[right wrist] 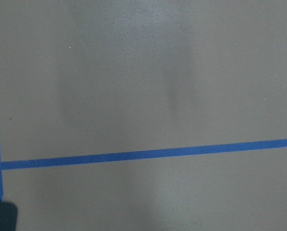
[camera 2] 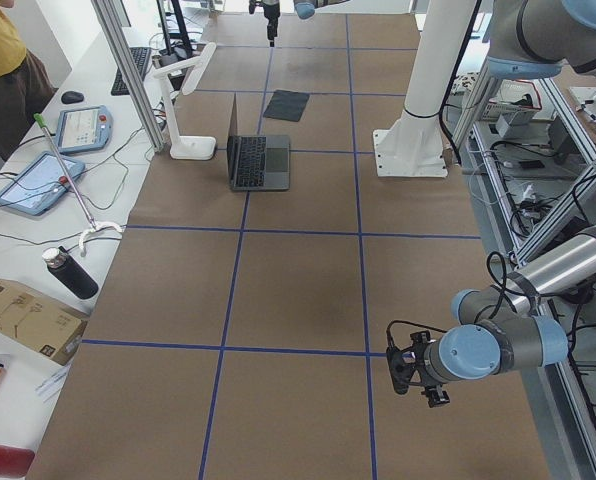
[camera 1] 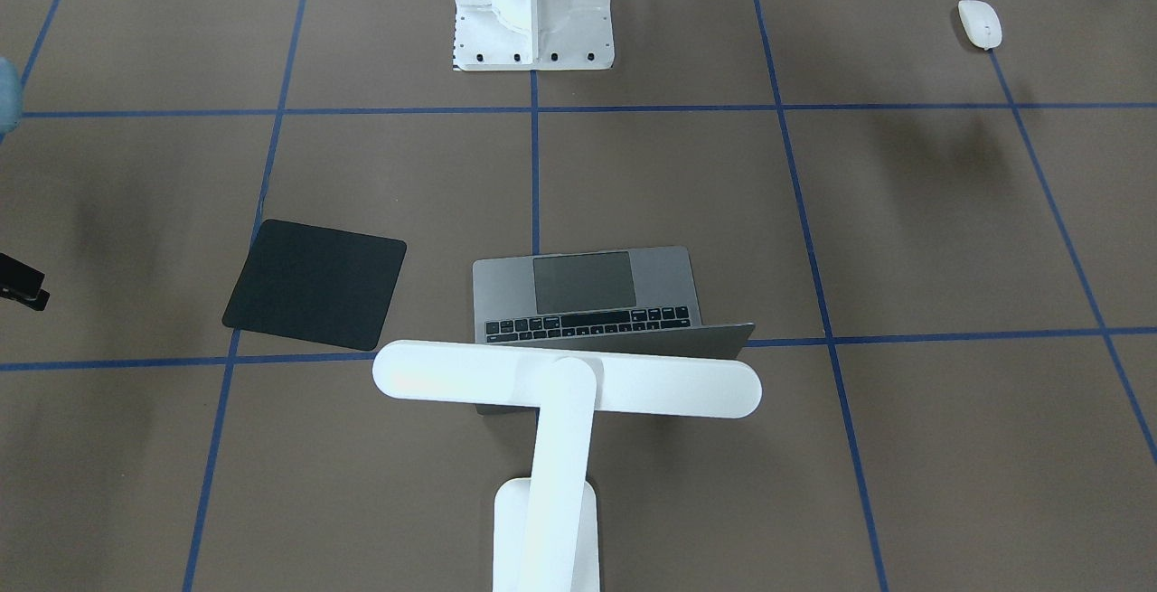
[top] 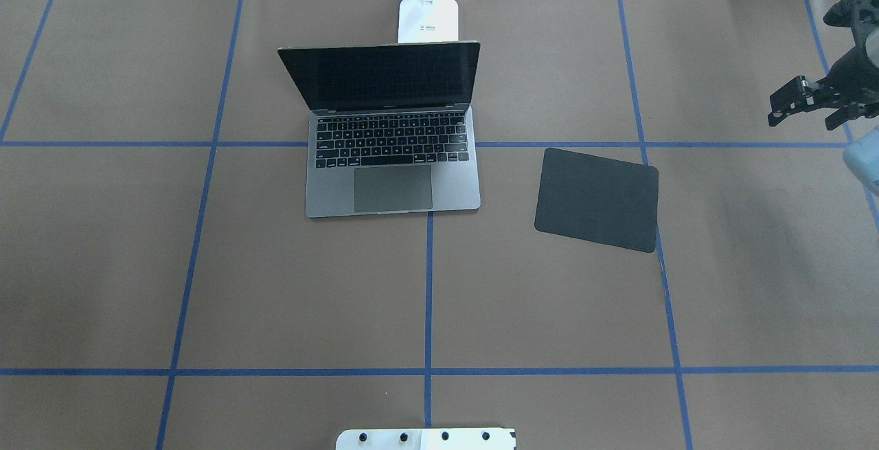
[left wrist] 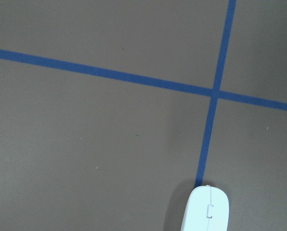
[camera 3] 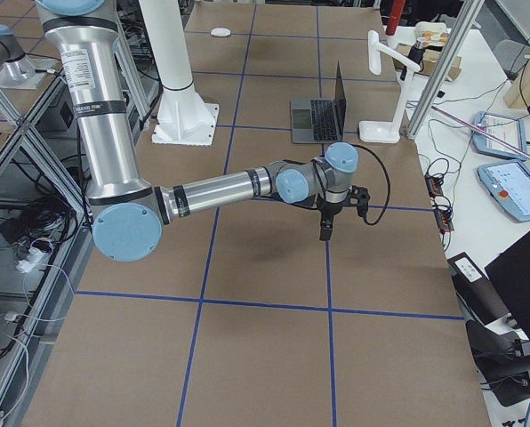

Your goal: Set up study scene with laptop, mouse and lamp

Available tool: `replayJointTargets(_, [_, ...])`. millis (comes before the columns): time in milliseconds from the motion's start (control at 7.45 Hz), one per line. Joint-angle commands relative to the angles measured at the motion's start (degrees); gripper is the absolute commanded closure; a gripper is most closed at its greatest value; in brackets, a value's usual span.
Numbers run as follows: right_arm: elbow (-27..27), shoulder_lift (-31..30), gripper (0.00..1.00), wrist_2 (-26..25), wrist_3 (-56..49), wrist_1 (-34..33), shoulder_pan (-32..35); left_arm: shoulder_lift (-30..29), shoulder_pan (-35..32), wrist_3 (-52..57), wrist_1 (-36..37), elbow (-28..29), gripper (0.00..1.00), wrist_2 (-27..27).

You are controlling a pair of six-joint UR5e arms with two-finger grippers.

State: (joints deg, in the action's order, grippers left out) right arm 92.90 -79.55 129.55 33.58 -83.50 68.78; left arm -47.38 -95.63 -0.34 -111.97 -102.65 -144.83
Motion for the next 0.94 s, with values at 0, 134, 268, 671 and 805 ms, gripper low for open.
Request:
replayJointTargets(0, [0.00, 0.01, 0.00, 0.00, 0.09, 0.00, -0.04, -4.62, 3.33, -4.74, -0.27, -0.53, 0.01, 5.91])
replayJointTargets(134, [0.00, 0.01, 0.00, 0.00, 0.09, 0.00, -0.04, -6.65, 4.13, -4.94, 0.43, -0.45, 0.01, 11.62])
replayJointTargets(268, [-0.09, 0.01, 0.00, 0.00, 0.00, 0.00, -0.04, -7.80, 5.70, -4.94, 0.96, -0.53, 0.01, 16.20])
replayJointTargets(671, [0.00, 0.01, 0.00, 0.00, 0.09, 0.00, -0.04, -9.82, 15.10, -4.24, 14.84, -7.69, 0.01, 24.42])
replayJointTargets(805, [0.00, 0.01, 0.00, 0.00, 0.00, 0.00, -0.04, -9.31, 15.04, -3.45, 21.73, -13.05, 0.01, 23.73])
